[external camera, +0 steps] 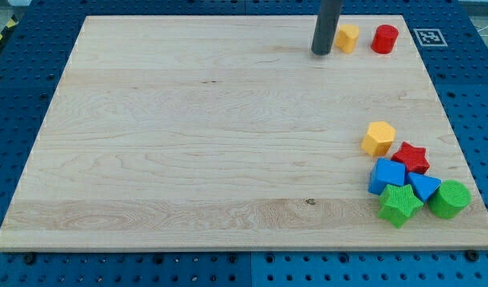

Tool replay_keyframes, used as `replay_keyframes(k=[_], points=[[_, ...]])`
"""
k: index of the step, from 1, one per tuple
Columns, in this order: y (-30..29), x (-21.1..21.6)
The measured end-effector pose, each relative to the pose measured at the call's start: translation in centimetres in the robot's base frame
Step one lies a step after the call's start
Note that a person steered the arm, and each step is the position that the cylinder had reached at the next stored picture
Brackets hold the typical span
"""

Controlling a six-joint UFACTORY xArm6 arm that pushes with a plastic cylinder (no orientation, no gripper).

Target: Move the yellow heart towards center right

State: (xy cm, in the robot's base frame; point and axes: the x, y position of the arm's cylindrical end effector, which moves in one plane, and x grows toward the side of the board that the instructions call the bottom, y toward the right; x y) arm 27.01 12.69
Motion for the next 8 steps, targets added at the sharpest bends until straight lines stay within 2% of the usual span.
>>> replay_keyframes(k=[1,3,5,7,8], points=[[0.4,-3.1],[8.2,-1.7],[8.7,-1.2],[9.3,5.7],[9.7,7.7]])
